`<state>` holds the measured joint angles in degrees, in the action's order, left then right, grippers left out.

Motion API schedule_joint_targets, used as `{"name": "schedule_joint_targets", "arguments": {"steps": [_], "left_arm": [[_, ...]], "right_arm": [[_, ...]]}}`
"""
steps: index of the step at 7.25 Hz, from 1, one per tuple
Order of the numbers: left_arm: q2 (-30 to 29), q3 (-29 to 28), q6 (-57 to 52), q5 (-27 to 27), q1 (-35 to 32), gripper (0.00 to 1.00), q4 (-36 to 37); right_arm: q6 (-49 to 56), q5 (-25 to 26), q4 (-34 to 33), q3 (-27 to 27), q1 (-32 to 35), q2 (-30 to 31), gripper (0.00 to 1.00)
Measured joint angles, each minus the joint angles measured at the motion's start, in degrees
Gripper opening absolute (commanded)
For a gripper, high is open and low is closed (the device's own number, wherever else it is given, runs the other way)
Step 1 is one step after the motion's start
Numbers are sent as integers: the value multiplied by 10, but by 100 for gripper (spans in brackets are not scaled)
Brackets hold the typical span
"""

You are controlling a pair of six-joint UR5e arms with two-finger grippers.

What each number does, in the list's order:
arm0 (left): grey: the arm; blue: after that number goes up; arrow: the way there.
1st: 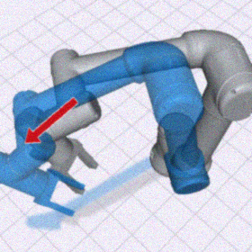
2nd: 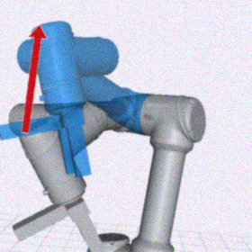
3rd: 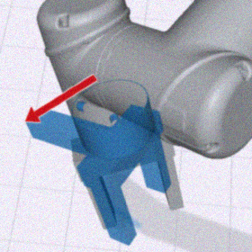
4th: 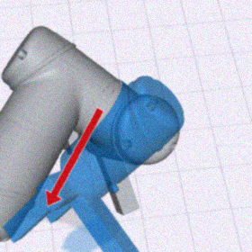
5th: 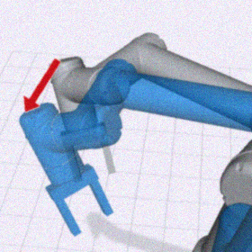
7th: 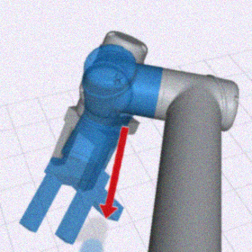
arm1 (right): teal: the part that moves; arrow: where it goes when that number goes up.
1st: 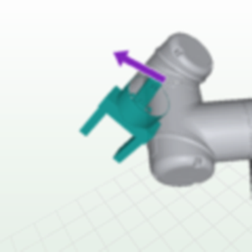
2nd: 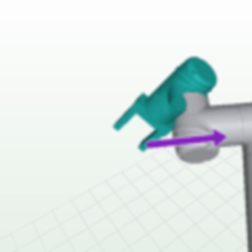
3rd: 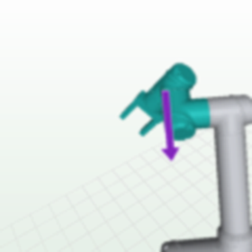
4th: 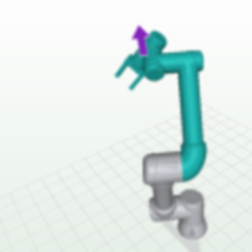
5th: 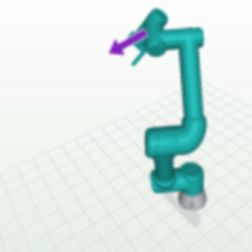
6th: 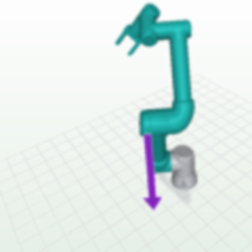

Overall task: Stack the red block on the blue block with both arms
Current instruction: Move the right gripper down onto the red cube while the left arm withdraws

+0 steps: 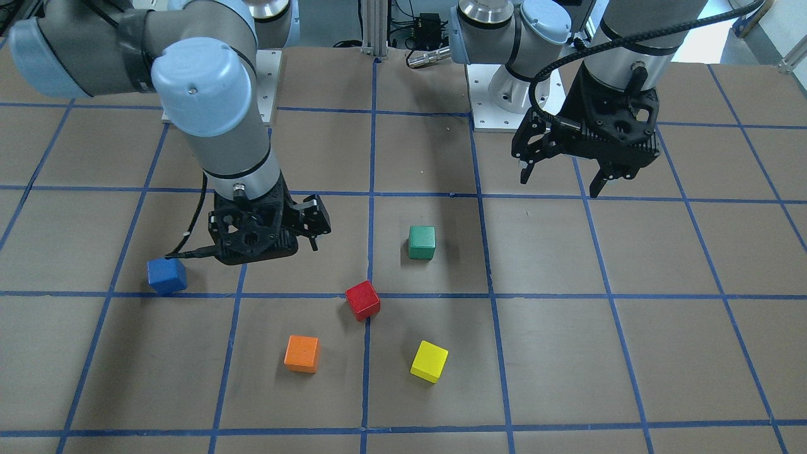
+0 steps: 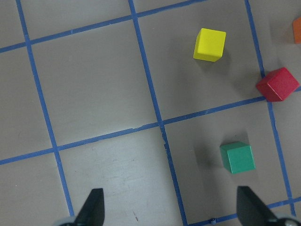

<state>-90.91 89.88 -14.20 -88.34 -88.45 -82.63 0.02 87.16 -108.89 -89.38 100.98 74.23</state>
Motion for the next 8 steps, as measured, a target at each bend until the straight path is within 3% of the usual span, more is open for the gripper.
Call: {"name": "schedule_joint_targets", "arguments": {"steps": [8], "left_arm": [[-11, -28, 15, -27, -2, 100, -84]], "right_arm": [[56, -3, -99, 0, 75, -126, 100]]}}
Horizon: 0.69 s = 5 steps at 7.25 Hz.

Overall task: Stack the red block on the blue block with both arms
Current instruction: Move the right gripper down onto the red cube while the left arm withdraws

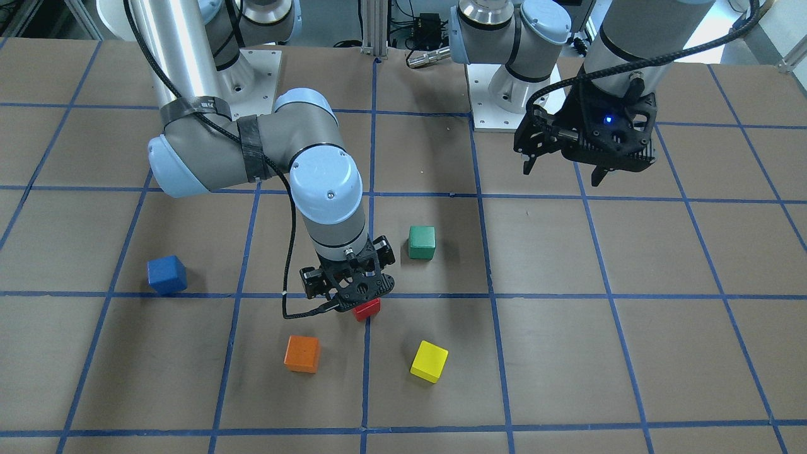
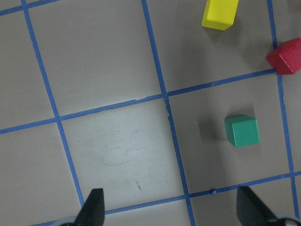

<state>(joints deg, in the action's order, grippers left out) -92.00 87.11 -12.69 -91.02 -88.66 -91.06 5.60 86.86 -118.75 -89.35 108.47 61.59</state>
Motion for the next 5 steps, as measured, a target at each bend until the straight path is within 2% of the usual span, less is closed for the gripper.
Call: {"name": "schedule_joint_targets", "arguments": {"steps": [5], "left_arm": [[1, 4, 2, 1, 0, 100, 2]], "right_arm": [[2, 0, -20, -2, 11, -40, 100]]}}
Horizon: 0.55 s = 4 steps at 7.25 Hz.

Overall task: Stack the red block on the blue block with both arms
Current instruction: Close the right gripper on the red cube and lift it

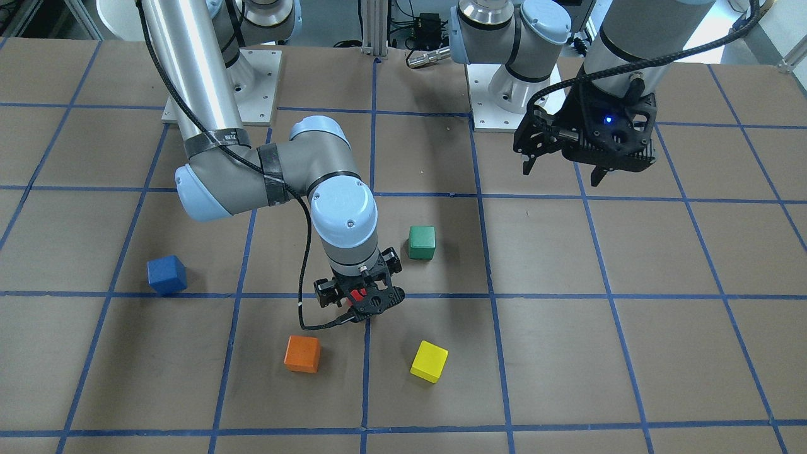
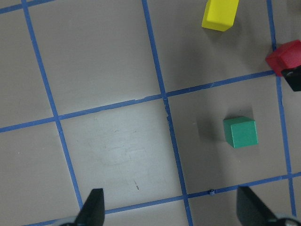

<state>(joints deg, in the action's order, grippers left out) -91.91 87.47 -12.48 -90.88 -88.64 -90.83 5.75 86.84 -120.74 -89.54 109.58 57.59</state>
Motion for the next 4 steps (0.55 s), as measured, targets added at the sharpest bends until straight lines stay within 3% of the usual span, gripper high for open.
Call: {"name": "schedule_joint_targets", "arguments": {"steps": [1, 2, 3, 4], "left_arm": [[0, 0, 0, 0, 0, 100, 0], [0, 1, 0, 0, 0, 100, 0], [1, 2, 0, 0, 0, 100, 1], [1, 3, 0, 0, 0, 100, 1]], "right_arm": [[-1, 0, -6, 0, 0, -5, 84], [-1, 0, -11, -1, 0, -8, 35], [-3, -1, -11, -1, 0, -9, 2], [-6, -1, -9, -2, 0, -9, 0]]}}
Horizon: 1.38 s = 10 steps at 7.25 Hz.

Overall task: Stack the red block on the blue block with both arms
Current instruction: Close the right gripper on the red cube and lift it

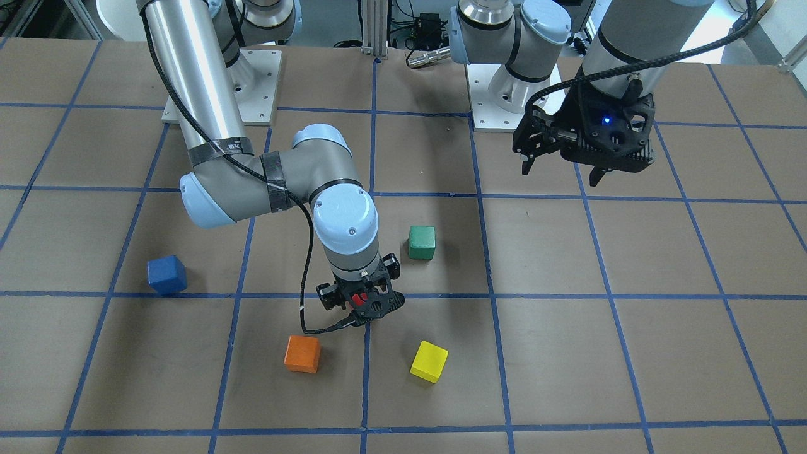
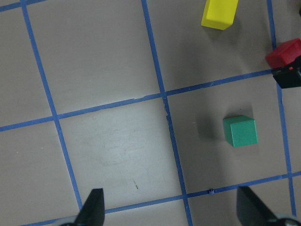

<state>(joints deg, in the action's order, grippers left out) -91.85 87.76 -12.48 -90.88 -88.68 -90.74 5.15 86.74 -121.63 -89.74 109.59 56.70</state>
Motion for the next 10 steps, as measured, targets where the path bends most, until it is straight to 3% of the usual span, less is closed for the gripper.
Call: {"name": "schedule_joint_targets", "arguments": {"steps": [3, 5, 10], "left_arm": [[0, 1, 0, 0, 0, 100, 1], [0, 2, 0, 0, 0, 100, 1], [0, -1, -1, 0, 0, 100, 1]], "right_arm": [[-14, 1, 9, 0, -1, 9, 0], [-15, 7, 51, 5, -12, 53, 0], [51, 13, 202, -22, -198, 207, 0]]}}
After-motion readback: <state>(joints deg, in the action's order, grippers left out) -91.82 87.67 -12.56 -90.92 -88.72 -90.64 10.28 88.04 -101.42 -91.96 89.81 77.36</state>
